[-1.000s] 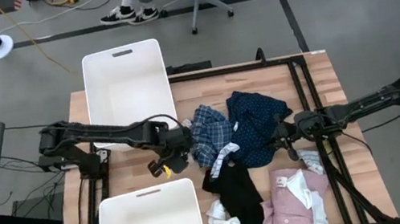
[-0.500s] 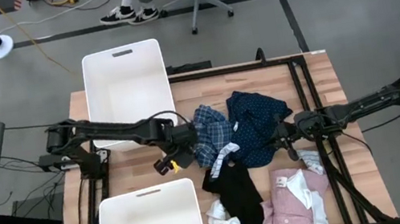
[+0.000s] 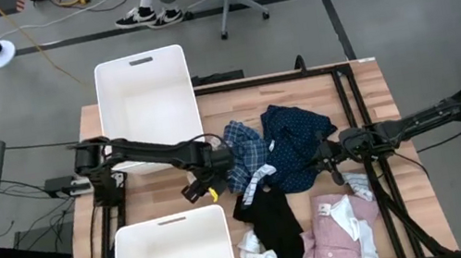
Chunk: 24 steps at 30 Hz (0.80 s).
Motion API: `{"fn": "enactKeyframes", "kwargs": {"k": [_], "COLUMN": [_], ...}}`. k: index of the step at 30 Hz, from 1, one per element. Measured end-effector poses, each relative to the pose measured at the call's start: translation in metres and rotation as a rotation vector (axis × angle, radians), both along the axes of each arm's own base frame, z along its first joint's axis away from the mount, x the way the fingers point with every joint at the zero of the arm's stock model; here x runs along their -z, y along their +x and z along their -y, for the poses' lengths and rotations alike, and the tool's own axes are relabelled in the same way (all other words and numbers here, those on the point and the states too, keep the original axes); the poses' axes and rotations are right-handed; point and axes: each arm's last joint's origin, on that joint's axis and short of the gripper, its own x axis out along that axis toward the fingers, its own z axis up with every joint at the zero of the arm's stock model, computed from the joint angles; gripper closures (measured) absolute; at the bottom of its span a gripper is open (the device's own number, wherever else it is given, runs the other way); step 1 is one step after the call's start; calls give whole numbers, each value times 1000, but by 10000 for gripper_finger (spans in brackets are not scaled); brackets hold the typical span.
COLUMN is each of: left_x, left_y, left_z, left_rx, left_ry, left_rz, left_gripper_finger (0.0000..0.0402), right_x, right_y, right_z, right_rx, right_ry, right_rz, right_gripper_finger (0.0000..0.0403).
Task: Sort clothes
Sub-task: Put the top white sock into the bottom white laundry organizer
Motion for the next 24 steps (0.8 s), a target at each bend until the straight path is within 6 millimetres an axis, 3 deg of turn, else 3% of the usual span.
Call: {"fn": "enactKeyframes", "kwargs": {"k": [11, 15, 20, 24], "left_x": [23, 23, 22, 21], "left_y": [3, 7, 6, 6], "left_z": [-2, -2, -3, -2], "left_rx": [-47, -62, -56, -53], "left_ry": [56, 65, 84, 86], "left_rz": [-83, -46, -51, -51], "left_gripper_finger": [200, 258, 378, 393], "right_x": [0, 0, 0, 0], "right_y": [0, 0, 0, 0], "right_z": [0, 0, 0, 0], "right_rx": [0, 0, 0, 0], "right_ry": [0, 0, 0, 0], "right_rz": [1, 1, 1, 1], "right_gripper_finger": [321, 321, 321, 321]}}
